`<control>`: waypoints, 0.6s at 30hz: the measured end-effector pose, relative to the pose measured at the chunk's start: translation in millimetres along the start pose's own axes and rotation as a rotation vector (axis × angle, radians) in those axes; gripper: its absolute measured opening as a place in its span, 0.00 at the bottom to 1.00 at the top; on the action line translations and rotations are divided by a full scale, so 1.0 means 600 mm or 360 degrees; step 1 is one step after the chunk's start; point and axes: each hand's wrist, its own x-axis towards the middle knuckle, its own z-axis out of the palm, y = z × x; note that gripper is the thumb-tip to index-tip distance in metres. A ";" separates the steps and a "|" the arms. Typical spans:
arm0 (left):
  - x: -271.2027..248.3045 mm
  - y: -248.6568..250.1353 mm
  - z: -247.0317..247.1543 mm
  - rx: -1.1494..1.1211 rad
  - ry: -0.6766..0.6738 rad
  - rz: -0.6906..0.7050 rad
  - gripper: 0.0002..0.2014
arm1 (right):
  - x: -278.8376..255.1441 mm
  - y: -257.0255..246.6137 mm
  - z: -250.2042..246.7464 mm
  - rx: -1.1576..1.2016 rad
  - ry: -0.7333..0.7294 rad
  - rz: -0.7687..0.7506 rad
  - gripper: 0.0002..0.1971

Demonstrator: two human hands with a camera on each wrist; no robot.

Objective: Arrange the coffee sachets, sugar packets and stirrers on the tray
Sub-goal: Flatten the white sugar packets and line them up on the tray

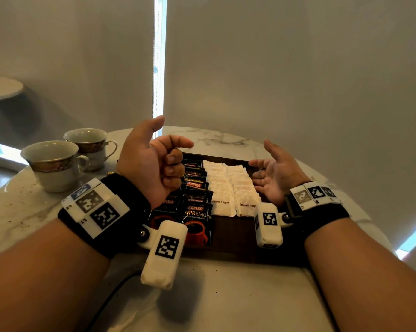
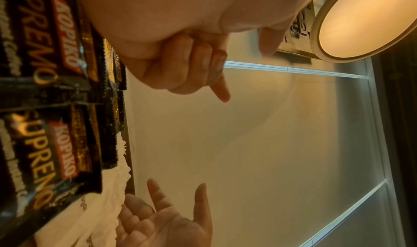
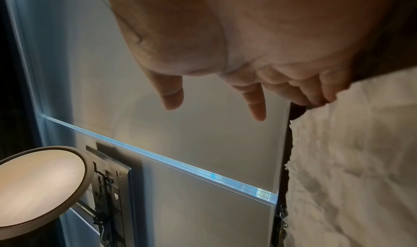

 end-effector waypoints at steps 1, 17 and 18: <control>0.000 0.002 0.000 -0.0007 0.0003 0.0005 0.28 | 0.000 -0.001 -0.001 -0.0005 0.0026 -0.0013 0.44; 0.000 0.010 -0.002 -0.0037 0.0009 -0.0031 0.27 | 0.038 -0.052 0.029 -0.0518 0.0326 0.0342 0.46; 0.000 0.010 -0.002 -0.0035 0.0005 -0.0032 0.27 | 0.046 -0.055 0.030 -0.0576 0.0350 0.0339 0.46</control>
